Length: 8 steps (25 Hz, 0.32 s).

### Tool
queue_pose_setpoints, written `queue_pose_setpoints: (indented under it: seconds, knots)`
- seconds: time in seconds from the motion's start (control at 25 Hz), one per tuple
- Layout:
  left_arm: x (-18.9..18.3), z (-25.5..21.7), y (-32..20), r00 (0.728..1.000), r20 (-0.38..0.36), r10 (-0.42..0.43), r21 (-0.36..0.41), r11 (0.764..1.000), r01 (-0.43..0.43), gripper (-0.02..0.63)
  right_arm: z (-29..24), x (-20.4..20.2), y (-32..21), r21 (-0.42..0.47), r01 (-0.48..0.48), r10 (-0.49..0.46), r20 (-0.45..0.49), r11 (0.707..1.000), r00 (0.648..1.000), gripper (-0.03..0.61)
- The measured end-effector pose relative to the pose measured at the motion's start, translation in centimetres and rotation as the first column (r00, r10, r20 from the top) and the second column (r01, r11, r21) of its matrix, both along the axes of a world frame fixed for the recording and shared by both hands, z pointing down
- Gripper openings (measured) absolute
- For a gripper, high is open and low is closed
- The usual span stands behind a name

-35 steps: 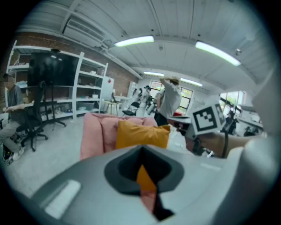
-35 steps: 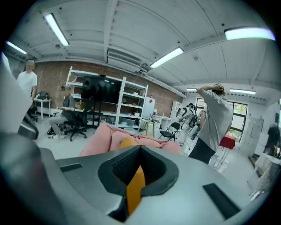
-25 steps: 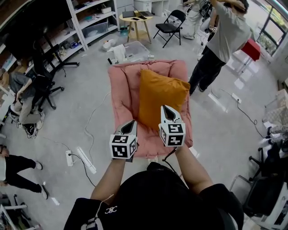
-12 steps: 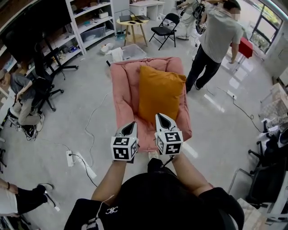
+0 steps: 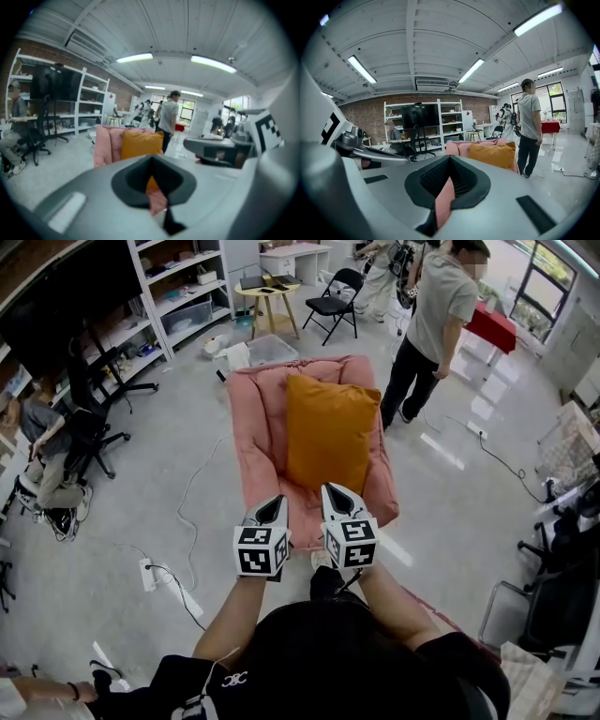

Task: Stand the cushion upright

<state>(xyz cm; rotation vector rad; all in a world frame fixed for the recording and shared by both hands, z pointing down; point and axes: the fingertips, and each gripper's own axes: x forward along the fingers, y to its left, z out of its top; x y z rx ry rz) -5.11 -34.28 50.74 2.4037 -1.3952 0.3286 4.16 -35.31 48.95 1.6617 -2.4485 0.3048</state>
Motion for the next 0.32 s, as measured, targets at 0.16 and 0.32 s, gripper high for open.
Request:
queue_pose_setpoints:
  seconds: [0.16, 0.32]
  knots:
    - [-0.21, -0.30, 0.21, 1.000, -0.005, -0.005, 0.004, 1.000, 0.005, -0.003, 0.08, -0.04, 0.27, -0.007, 0.000, 0.000, -0.006, 1.000, 1.000, -0.003]
    - [-0.57, -0.73, 0.28, 1.000, -0.010, -0.004, 0.005, 1.000, 0.004, -0.003, -0.15, -0.20, 0.20, -0.007, -0.005, 0.005, -0.010, 1.000, 1.000, -0.003]
